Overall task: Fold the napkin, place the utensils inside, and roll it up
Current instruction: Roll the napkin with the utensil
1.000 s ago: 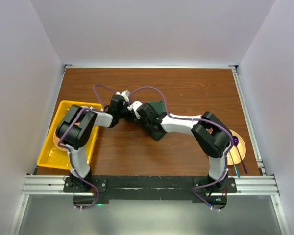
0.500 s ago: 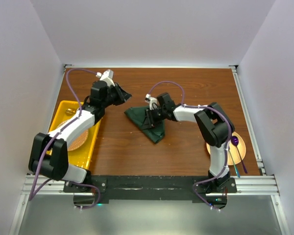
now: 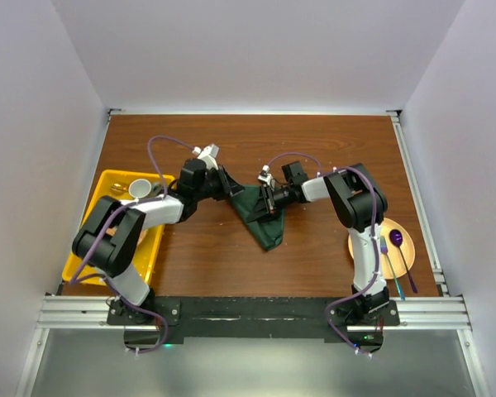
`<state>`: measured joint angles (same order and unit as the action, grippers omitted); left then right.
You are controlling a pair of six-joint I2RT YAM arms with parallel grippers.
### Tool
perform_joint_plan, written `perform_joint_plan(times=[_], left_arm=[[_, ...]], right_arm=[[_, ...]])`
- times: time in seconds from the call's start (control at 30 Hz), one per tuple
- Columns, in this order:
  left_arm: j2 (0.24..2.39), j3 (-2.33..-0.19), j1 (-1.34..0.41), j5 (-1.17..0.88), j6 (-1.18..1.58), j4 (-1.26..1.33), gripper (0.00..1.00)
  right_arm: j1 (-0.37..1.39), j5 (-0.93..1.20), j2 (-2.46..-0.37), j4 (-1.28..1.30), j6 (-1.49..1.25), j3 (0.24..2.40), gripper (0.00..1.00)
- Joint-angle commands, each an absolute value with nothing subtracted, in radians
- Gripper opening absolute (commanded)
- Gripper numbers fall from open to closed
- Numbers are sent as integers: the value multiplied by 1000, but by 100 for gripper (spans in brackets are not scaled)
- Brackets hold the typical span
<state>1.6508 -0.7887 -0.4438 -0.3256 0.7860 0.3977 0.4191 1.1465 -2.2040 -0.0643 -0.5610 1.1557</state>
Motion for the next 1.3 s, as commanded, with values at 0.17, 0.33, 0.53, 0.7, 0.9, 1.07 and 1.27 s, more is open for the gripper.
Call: perform_joint_plan(times=[0.17, 0.33, 0.53, 0.7, 0.9, 1.07, 1.27], left_arm=[[1798, -692, -451, -357, 871, 837, 14], [1916, -643, -453, -296, 887, 975, 12], [1855, -585, -460, -181, 802, 918, 14], [1622, -494, -460, -101, 775, 786, 27], [1419, -459, -483, -110, 811, 658, 33], [1520, -449, -489, -158, 882, 781, 34], [1759, -494, -495, -187, 917, 946, 26]], right_arm=[[399, 979, -2283, 115, -483, 1163, 0], [396, 976, -2281, 126, -459, 1161, 0], [396, 934, -2302, 258, -348, 1222, 0], [426, 982, -2283, 262, -325, 1220, 0], [477, 1049, -2257, 187, -380, 1200, 0], [489, 1042, -2269, 213, -376, 1230, 0], [488, 990, -2278, 305, -304, 1273, 1]])
